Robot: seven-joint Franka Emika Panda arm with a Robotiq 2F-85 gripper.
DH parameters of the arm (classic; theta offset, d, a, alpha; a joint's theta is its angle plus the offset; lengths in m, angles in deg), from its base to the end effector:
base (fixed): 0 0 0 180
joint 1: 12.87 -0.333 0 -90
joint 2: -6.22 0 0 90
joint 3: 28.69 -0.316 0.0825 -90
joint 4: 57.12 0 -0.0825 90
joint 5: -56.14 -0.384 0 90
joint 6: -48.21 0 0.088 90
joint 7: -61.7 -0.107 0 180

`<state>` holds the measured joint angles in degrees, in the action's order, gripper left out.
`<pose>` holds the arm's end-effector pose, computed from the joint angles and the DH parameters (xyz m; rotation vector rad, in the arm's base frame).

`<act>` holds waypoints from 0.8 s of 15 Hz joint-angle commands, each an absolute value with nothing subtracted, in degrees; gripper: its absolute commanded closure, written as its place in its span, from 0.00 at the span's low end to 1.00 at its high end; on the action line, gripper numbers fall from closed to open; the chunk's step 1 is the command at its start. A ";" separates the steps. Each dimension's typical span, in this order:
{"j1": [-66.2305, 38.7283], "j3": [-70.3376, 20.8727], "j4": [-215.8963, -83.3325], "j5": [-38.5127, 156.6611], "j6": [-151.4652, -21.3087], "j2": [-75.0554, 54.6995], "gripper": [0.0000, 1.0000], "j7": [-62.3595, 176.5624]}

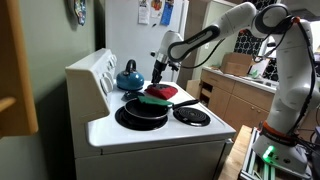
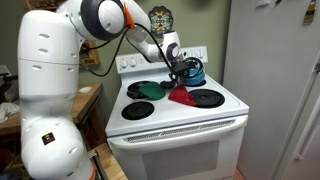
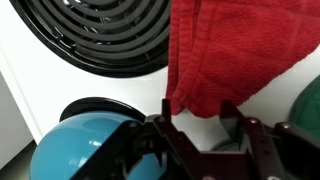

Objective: Fold the pink cloth

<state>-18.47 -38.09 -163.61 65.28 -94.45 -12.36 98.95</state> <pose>0.6360 0.1630 0.3803 2.6145 1.4402 0.4428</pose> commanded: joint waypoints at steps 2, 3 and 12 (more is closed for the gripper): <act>-18.87 -37.47 -164.80 67.33 -96.72 -11.41 0.06 96.47; -18.98 -37.56 -165.35 67.15 -96.83 -10.62 0.01 95.65; -21.21 -37.02 -172.98 67.50 -85.99 1.97 0.00 72.30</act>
